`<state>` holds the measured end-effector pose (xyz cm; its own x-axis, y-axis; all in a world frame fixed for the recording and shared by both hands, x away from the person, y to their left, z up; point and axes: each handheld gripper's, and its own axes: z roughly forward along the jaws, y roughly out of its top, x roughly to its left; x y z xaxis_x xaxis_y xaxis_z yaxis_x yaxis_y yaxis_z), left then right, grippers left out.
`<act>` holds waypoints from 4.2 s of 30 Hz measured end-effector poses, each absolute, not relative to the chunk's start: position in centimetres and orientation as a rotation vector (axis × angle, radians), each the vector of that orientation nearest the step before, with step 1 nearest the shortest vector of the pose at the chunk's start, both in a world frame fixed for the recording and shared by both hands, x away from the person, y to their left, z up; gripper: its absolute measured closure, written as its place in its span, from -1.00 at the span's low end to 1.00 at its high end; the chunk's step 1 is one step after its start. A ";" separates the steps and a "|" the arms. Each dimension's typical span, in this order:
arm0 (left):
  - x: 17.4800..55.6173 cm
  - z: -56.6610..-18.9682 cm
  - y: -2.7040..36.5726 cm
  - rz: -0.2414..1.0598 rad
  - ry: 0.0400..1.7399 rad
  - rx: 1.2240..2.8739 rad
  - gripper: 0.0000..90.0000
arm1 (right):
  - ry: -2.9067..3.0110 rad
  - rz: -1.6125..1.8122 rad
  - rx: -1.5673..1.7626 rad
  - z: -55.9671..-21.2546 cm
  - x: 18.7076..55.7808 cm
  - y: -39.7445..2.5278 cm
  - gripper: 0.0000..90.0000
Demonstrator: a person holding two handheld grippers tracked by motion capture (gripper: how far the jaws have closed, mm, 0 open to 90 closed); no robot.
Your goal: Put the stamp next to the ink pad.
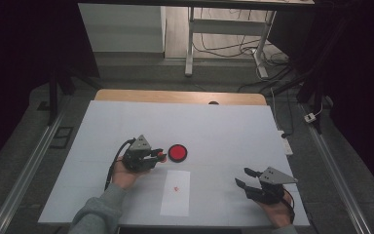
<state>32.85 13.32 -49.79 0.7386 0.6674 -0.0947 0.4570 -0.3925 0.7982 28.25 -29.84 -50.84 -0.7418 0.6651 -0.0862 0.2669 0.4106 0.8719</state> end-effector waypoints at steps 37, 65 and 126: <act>33.8 -53.0 12.6 0.354 0.906 2.165 0.58 | 2.254 1.275 0.800 -51.0 28.3 -29.8 -0.01; 32.7 -50.7 14.4 0.293 0.960 2.007 -0.24 | 2.238 1.331 0.822 -51.0 28.8 -30.1 -0.01; 23.3 -51.7 22.2 0.313 0.993 2.008 -0.27 | 2.255 1.248 0.788 -51.4 29.0 -30.4 -0.01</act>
<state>23.28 22.17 -51.72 0.6530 0.7448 -0.1375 0.5316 -0.3214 0.7836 29.05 -30.36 -51.41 -0.7394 0.6653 -0.1036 0.2654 0.4294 0.8633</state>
